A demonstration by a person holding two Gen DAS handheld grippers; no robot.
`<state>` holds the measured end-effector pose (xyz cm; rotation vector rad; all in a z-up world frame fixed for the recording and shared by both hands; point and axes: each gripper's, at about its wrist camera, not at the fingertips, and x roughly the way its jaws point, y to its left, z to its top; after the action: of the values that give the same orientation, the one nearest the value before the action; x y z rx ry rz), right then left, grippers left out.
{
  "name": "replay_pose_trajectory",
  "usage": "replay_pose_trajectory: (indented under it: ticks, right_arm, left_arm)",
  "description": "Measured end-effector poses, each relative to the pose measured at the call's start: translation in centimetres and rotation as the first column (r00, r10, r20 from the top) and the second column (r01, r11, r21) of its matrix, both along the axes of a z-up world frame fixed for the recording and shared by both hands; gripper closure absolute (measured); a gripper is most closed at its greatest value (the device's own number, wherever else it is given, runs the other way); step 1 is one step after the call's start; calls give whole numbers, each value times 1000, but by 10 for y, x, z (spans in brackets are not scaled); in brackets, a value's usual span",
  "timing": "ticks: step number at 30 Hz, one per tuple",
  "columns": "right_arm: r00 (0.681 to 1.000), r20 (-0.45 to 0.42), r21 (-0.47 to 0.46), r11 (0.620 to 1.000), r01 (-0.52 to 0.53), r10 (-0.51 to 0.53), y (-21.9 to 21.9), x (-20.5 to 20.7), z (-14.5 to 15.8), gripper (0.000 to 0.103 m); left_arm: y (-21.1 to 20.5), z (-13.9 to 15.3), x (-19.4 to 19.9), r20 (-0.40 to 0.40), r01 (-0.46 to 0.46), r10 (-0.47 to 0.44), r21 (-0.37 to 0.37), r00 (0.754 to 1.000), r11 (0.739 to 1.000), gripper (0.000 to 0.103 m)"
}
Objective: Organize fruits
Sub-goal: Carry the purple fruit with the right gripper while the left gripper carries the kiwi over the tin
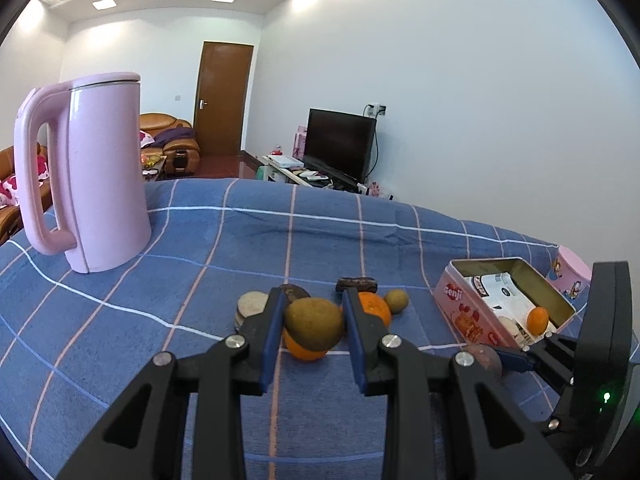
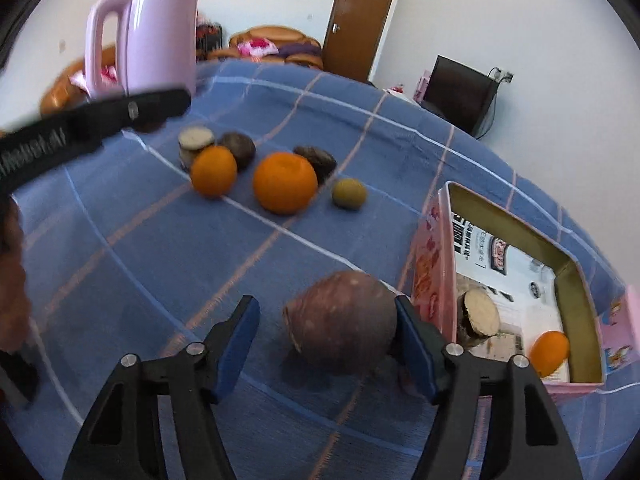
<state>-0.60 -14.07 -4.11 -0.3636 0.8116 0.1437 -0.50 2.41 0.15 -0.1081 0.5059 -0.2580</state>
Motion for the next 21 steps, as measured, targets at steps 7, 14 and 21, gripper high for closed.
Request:
replay_pose_trajectory:
  ticks: [7, 14, 21]
  right_arm:
    - [997, 71, 200, 980, -5, -10, -23, -7, 25, 51]
    - [970, 231, 422, 906, -33, -72, -62, -18, 67, 51]
    - [933, 297, 427, 902, 60, -202, -106, -24, 77, 51]
  left_arm:
    - [0, 0, 0, 4, 4, -4, -7, 1000, 1000, 72]
    - [-12, 2, -2, 6, 10, -10, -15, 1000, 1000, 72]
    - [-59, 10, -3, 22, 85, -85, -7, 996, 996, 72]
